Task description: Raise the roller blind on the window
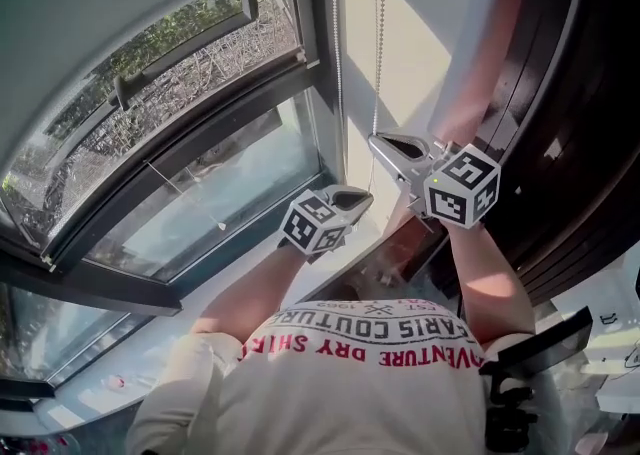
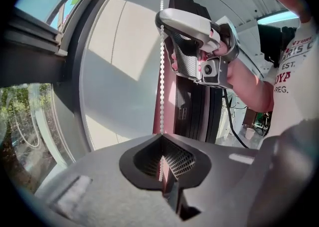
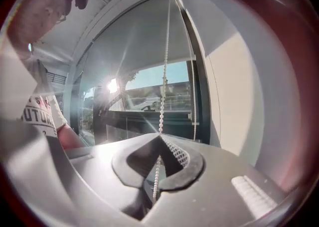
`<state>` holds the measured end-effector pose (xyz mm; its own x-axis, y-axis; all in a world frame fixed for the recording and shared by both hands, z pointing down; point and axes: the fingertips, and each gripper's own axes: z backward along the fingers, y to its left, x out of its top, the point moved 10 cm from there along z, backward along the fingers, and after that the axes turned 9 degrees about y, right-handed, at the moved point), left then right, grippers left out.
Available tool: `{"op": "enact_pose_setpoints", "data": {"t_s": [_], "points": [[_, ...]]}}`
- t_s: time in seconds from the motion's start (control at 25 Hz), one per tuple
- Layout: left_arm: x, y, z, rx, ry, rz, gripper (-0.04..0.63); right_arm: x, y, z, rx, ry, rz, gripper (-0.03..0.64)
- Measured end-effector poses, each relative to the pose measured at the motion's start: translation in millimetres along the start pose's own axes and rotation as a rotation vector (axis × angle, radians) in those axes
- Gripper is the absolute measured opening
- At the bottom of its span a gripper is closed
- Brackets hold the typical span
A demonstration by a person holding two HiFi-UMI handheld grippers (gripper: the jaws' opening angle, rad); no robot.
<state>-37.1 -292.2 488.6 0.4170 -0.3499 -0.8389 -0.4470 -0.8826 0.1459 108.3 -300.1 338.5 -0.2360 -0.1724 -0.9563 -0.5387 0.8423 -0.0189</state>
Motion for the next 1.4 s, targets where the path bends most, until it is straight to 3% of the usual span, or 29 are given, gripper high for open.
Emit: {"op": "enact_pose_setpoints", "data": {"t_s": [0.4,0.84,0.96,1.12,1.4], "points": [[-70,3,-20,0.003,0.196,0.054,0.006,-68,16,-33,0.038,0.172,-0.022,0.007],[-74,-2,-20,-0.051,0.199,0.026,0.012,-75,16,-30,0.031,0.161,-0.046,0.006],[-62,-4,-11,-0.070,0.154,0.016,0.044,-76,16,-27,0.022,0.163,-0.047,0.007],[-29,-1,13,-0.090,0.017,0.052,0.060,-76,15,-23,0.014,0.168,-0.047,0.007],[41,-1,64,-0.086,-0.186,0.002,0.071,-79,16,-15,0.012,0.162,-0.064,0.008]]}}
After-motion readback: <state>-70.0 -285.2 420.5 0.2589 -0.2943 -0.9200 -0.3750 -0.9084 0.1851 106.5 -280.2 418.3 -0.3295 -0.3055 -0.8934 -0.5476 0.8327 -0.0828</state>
